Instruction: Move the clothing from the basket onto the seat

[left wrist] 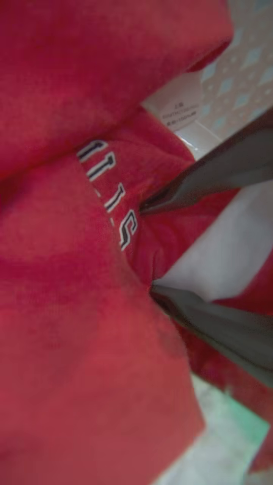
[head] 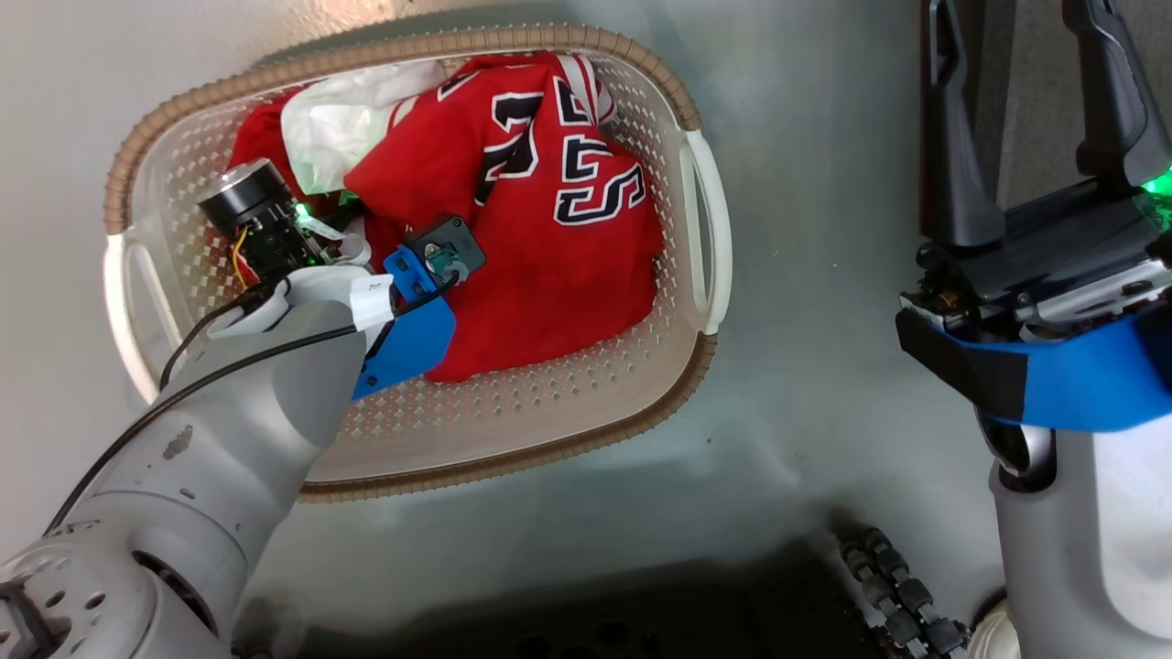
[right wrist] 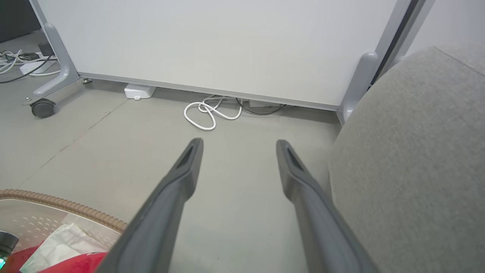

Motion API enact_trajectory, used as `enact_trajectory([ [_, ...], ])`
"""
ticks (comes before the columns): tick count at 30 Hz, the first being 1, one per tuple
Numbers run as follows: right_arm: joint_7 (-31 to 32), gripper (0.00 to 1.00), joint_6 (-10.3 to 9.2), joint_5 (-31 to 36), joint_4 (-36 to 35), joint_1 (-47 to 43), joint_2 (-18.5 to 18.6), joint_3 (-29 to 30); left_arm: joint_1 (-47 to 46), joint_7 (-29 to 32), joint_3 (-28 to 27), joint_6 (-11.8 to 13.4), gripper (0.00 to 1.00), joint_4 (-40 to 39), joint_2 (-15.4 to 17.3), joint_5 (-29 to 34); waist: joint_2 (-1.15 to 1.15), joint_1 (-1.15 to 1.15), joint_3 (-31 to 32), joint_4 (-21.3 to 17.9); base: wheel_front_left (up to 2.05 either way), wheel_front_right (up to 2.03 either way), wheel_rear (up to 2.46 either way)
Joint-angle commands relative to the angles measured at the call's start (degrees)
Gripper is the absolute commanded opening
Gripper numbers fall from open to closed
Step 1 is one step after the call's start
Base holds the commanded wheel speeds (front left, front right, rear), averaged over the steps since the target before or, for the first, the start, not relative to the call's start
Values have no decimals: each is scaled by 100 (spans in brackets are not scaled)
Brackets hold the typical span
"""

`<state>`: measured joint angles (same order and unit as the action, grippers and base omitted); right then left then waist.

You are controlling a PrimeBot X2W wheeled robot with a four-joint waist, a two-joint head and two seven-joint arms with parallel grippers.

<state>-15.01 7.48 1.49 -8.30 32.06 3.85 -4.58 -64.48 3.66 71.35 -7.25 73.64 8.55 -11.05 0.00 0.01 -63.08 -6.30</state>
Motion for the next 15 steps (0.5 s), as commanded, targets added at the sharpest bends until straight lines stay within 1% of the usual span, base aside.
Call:
enact_trajectory([
  [1, -26, 100, 3, 60, -86, -63, -22, -5, -44, 31, 23, 54, 100, 16, -22, -7, 0, -1, -32, -23, 0, 0, 0],
  [4, -25, 100, 3, 87, -214, -154, -31, -27, 44, 72, 28, 130, 100, 17, -82, -45, 0, -1, -32, -45, 0, 0, 0],
  [9, -26, 100, 3, 135, -369, -269, -36, -21, 79, 258, 61, 175, 100, 25, -118, 12, 0, -1, -36, -53, 0, 0, 0],
  [10, -25, 100, 3, 144, -388, -284, -36, -16, 71, 287, 71, 183, 39, 25, -126, 35, 0, -1, -40, -48, 0, 0, 0],
  [11, -26, 100, 3, 160, -400, -301, -36, -9, 65, 307, 75, 198, 0, 26, -133, 43, 0, -1, -43, -43, 0, 0, 0],
  [15, -26, 100, 3, 169, -415, -273, -40, -21, 53, 360, 96, 224, 0, 28, -156, 90, 0, -1, -43, -28, 0, 0, 0],
])
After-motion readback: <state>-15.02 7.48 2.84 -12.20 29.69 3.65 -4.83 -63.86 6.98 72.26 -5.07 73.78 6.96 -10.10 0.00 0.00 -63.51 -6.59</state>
